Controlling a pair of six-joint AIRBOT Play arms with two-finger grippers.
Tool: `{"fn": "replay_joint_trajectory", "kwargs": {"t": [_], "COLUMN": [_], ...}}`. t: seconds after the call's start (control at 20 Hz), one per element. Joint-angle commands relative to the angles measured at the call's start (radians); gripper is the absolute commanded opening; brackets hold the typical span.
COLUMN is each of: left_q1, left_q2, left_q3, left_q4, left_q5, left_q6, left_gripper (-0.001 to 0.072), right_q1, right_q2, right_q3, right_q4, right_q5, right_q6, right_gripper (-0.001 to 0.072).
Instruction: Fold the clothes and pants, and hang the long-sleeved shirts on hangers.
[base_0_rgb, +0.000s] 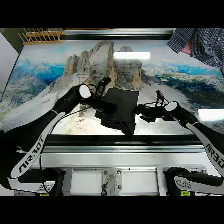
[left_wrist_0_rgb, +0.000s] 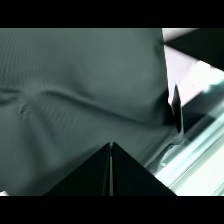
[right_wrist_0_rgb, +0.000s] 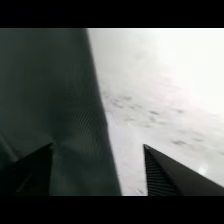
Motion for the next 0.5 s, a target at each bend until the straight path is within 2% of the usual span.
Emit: {"fn": "replay_joint_trajectory", "kwargs": {"t": [0.0, 0.15, 0.25, 0.3, 0.35, 0.4, 0.45], "left_q1": [-0.081, -0.092, -0.078, -0.063, -0.043, -0.022, -0.003], "left_q2": [-0.071, -0.097, -0.067, -0.048, -0.028, -0.010, 0.009], "left_q3": [-0.003, -0.009, -0.061, -0.099, -0.142, -0.184, -0.216], "left_q4": [-0.029, -0.038, -0.039, -0.037, -0.038, -0.038, -0.043], "left_q5": [-0.008, -0.146, -0.169, -0.167, -0.167, -0.167, -0.166], "left_q6": [0.014, 0.079, 0.107, 0.110, 0.109, 0.109, 0.109], "left_gripper": [0.0004, 0.0004, 0.0004, 0.0004, 0.0004, 0.0004, 0.0003], "right_q1": [0.019, 0.053, 0.066, 0.067, 0.067, 0.067, 0.067], "right_q2": [-0.070, -0.095, -0.101, -0.101, -0.101, -0.101, -0.100], "right_q3": [-0.009, 0.001, 0.006, 0.008, 0.011, 0.015, 0.020], "right_q4": [0.311, 0.375, 0.375, 0.375, 0.375, 0.374, 0.375], "right_q5": [-0.013, -0.013, -0.013, -0.013, -0.013, -0.013, -0.013], "right_q6": [-0.252, -0.298, -0.310, -0.323, -0.332, -0.338, -0.357], "right_gripper": [0.0514, 0.0504, 0.0502, 0.0437, 0.0248, 0.0122, 0.0109]}}
